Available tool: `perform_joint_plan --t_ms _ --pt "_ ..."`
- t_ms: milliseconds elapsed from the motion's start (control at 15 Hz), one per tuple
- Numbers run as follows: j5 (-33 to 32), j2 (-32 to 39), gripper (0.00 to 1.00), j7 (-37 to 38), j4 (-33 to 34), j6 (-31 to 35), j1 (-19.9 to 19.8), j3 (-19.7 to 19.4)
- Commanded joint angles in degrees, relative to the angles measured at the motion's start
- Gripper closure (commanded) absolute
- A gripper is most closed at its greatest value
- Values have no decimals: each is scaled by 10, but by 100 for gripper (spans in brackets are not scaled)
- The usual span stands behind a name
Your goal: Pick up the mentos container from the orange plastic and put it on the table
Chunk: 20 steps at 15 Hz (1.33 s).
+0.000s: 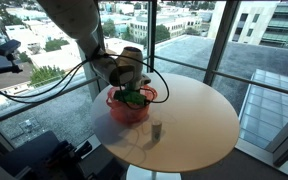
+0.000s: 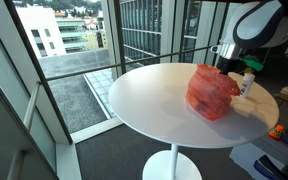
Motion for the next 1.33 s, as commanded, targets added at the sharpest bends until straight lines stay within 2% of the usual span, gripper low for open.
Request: perform_joint_plan --t_ms 0,533,1267 --pt "-15 7 0 15 6 -6 3 -6" --pt "-46 4 0 46 1 -22 12 -29" --pt "-60 23 0 62 2 -41 33 -27"
